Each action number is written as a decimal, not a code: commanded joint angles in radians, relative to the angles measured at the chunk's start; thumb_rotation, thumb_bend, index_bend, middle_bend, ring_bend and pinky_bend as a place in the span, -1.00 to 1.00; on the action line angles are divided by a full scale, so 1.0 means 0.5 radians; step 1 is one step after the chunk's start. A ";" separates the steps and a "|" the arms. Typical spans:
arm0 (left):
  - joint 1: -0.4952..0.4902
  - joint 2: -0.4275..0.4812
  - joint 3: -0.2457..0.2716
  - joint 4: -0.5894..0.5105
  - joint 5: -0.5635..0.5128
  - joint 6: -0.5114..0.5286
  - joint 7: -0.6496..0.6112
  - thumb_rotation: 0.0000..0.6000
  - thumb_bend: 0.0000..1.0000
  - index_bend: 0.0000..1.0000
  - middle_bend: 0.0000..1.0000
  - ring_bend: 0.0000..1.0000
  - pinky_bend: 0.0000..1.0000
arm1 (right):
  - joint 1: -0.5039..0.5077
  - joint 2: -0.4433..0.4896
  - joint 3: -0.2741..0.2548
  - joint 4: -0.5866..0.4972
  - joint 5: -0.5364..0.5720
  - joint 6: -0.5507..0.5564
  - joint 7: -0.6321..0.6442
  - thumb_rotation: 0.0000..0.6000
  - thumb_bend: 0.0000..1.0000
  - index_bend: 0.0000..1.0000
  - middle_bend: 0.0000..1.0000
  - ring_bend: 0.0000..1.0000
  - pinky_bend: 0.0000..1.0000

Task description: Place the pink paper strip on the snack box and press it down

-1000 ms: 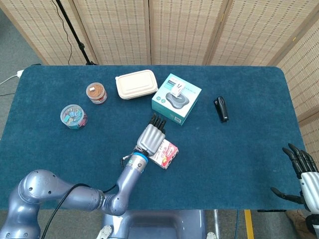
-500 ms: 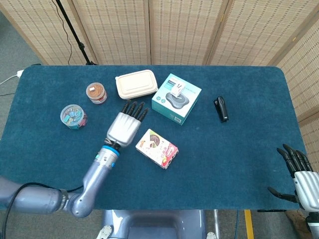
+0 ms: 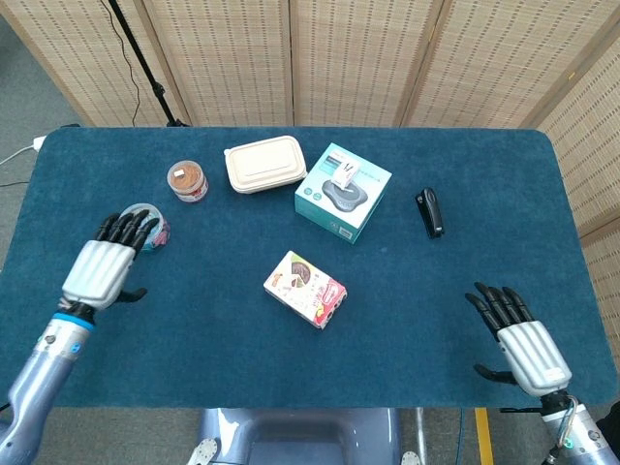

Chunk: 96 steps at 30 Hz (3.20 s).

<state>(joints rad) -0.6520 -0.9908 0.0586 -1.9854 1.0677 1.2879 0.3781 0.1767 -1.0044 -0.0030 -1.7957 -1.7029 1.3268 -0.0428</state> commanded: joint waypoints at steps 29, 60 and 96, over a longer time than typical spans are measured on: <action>0.779 0.310 0.032 0.046 0.376 0.202 -1.003 1.00 -0.79 -1.00 -1.00 -1.00 -1.00 | 0.999 -0.626 0.436 -0.384 0.832 -0.945 -1.127 1.00 0.58 -0.75 -1.00 -1.00 -1.00; 0.865 0.340 -0.107 0.088 0.413 0.032 -1.104 1.00 -0.79 -1.00 -1.00 -1.00 -1.00 | 1.675 -1.056 0.392 0.126 1.571 -1.027 -1.556 1.00 0.74 -0.70 -1.00 -1.00 -1.00; 0.924 0.333 -0.174 0.092 0.462 -0.038 -1.086 1.00 -0.79 -1.00 -1.00 -1.00 -1.00 | 1.860 -1.075 0.147 0.229 1.726 -0.850 -1.627 1.00 0.74 -0.64 -1.00 -1.00 -1.00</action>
<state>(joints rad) -0.1901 -0.8245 -0.0283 -1.9394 1.2987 1.2689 -0.1651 1.1076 -1.5434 0.0727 -1.6791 -0.8372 0.8994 -0.8578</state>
